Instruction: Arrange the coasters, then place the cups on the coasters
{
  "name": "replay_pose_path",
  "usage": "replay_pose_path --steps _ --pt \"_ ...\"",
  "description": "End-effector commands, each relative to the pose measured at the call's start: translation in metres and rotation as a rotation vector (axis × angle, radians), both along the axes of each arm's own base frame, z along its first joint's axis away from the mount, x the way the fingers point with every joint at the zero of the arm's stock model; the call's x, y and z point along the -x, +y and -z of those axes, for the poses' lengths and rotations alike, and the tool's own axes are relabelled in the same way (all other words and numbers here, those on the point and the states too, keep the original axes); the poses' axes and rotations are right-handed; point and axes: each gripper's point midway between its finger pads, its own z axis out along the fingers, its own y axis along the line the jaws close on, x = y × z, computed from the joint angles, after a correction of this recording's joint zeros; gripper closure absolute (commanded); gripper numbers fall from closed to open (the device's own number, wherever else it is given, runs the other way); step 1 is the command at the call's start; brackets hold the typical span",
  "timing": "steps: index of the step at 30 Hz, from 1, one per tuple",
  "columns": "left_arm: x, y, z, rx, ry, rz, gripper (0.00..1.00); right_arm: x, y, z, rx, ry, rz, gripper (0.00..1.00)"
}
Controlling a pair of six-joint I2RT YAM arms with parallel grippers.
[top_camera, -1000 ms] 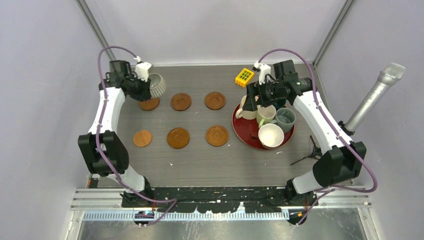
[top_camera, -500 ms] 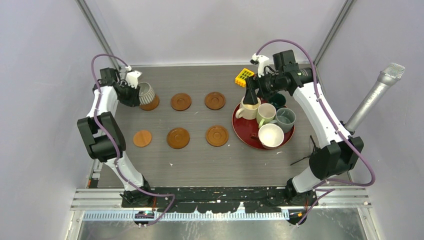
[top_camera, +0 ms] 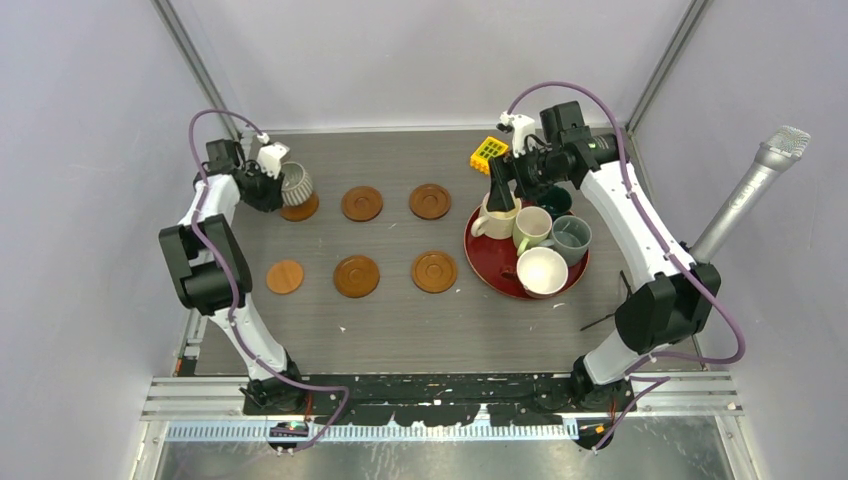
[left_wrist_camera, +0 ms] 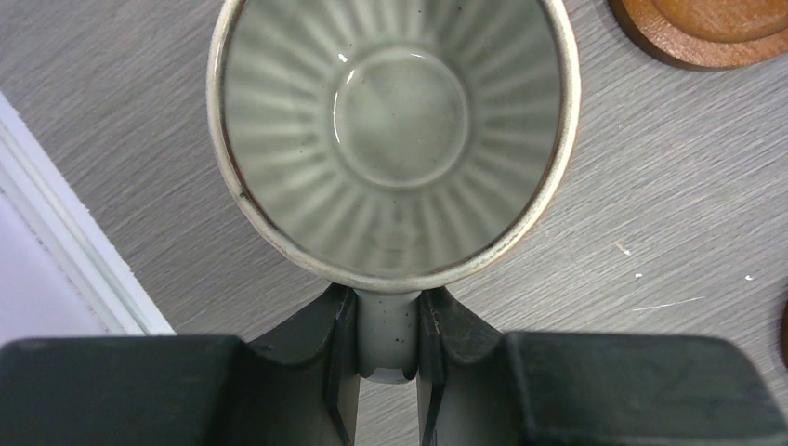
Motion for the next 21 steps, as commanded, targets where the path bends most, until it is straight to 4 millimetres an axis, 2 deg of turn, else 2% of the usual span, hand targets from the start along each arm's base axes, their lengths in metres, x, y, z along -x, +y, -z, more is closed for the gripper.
replay_pose_path --steps 1,21 --pt "-0.024 0.001 -0.022 -0.007 -0.118 0.064 1.0 -0.008 0.003 -0.011 -0.001 -0.045 -0.013 0.16" --pt "-0.028 0.004 0.0 -0.008 -0.063 0.073 1.0 -0.013 0.005 -0.008 0.011 -0.045 -0.019 0.15"
